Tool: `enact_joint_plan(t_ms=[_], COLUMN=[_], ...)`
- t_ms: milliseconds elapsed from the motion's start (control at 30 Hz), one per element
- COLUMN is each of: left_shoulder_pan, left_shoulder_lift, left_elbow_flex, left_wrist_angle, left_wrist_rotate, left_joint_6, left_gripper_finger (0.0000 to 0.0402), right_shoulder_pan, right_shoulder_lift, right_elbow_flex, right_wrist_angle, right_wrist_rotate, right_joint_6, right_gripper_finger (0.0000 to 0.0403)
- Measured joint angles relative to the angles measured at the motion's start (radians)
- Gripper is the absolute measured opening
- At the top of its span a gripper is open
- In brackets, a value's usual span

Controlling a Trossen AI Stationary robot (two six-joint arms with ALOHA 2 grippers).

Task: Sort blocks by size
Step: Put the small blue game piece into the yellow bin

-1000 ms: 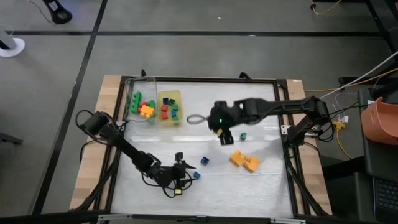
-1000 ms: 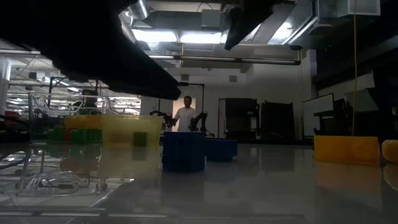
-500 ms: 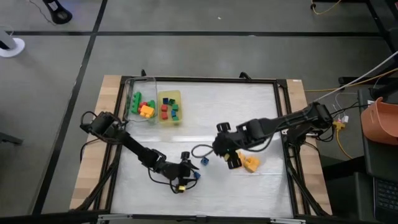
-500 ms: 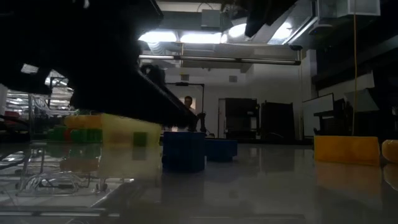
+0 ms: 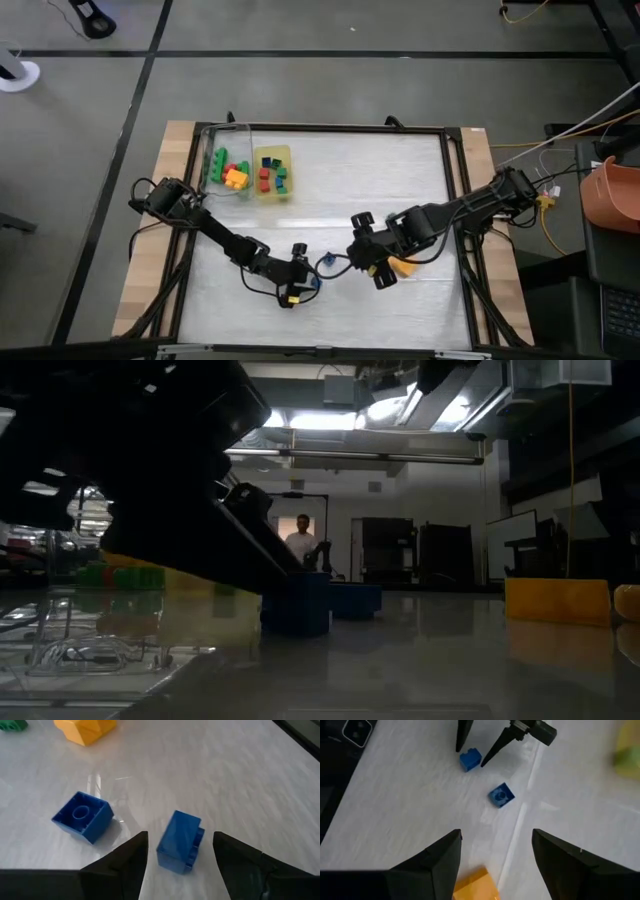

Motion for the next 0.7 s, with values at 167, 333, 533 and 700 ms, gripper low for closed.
enact_joint_plan(t_ms=[167, 333, 533, 700], left_shoulder_pan=[0.0, 0.0, 0.0, 0.013], left_shoulder_lift=[0.0, 0.0, -0.002, -0.041], left_elbow_flex=[0.0, 0.0, 0.0, 0.0], left_wrist_angle=[-0.003, -0.014, 0.012, 0.021], left_wrist_rotate=[0.003, 0.015, 0.015, 0.016], left_joint_6=[0.005, 0.004, 0.001, -0.004], left_gripper_finger=[0.0181, 0.0121, 0.0077, 0.0077], right_shoulder_pan=[0.01, 0.01, 0.01, 0.014], right_shoulder_lift=[0.0, 0.0, 0.0, 0.01], right_elbow_flex=[0.0, 0.0, 0.0, -0.02], right_wrist_angle=[0.012, 0.021, 0.023, 0.053], right_wrist_rotate=[0.0, 0.0, 0.0, 0.02], right_joint_6=[0.011, 0.05, 0.069, 0.147], right_gripper_finger=[0.0241, 0.0241, 0.0241, 0.0241])
